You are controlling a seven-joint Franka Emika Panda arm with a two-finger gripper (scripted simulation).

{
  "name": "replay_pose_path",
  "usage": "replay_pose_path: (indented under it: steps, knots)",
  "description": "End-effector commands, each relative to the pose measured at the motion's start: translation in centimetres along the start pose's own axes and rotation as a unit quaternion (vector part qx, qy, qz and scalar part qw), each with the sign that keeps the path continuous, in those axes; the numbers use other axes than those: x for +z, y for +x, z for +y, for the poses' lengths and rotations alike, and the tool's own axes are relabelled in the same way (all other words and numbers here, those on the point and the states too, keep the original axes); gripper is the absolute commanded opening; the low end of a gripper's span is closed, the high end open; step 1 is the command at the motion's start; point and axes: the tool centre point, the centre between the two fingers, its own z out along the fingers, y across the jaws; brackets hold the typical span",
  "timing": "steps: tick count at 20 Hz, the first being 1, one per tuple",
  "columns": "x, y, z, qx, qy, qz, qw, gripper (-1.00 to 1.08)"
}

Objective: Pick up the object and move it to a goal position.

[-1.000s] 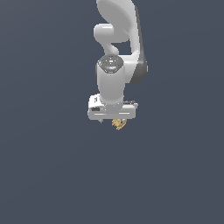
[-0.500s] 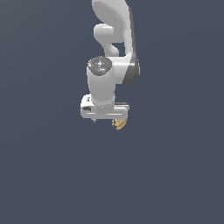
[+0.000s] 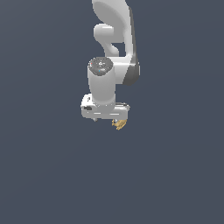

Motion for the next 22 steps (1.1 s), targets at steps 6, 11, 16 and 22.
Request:
replay_pose_path:
  steps: [6, 11, 16, 22]
  knots:
    - [0.5, -0.7, -0.9, 0.041, 0.0, 0.001, 0.9991, 1.0]
    - [0.9, -1.6, -1.9, 0.086, -0.001, 0.002, 0.9963, 1.0]
    - [1.5, -2.6, -3.1, 0.141, -0.001, 0.003, 0.99, 1.0]
    - [2.1, -4.0, -4.4, 0.207, -0.001, 0.005, 0.9784, 1.0]
